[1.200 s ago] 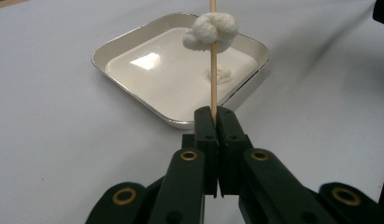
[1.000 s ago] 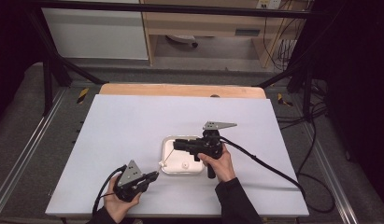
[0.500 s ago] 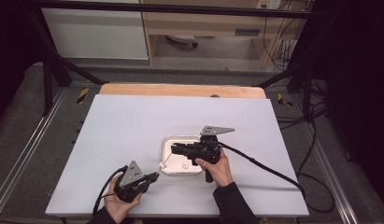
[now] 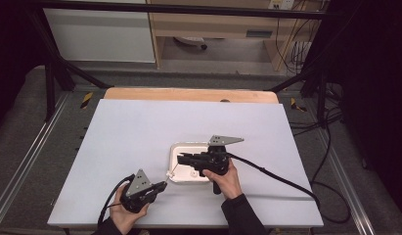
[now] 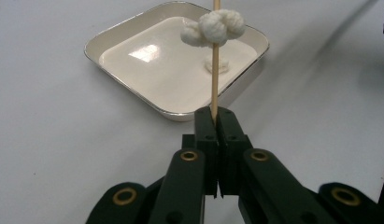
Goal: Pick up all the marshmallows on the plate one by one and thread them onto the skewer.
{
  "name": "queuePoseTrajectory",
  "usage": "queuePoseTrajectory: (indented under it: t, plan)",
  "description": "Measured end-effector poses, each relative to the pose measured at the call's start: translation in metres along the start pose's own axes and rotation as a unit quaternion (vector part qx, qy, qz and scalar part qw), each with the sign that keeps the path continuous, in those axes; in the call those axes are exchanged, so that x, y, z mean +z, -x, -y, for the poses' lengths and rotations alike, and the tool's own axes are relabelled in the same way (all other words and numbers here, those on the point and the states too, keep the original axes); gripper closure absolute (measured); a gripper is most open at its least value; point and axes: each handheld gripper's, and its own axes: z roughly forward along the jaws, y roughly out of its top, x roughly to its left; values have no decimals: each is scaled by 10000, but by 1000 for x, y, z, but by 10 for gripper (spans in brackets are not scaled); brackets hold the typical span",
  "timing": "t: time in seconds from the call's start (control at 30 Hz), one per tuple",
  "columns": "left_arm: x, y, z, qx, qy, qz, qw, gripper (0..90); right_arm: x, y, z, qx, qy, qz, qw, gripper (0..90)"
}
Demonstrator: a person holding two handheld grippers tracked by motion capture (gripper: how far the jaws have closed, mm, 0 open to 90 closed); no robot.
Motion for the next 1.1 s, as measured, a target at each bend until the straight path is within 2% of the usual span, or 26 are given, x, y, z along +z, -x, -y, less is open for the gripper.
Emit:
queuePoseTrajectory:
  t: [1.0, 1.07, 1.1]
  plan:
    - [3, 0, 0, -15, -26, 53, 10000, 887, 4, -1, 7, -29, -98, 46, 9999, 802]
    - [2, 0, 0, -8, -2, 67, 10000, 887, 5, -1, 8, -13, -120, 50, 9999, 801]
    - [2, 0, -1, -25, 86, 84, 9999, 887, 5, -1, 8, 5, -134, 38, 9999, 800]
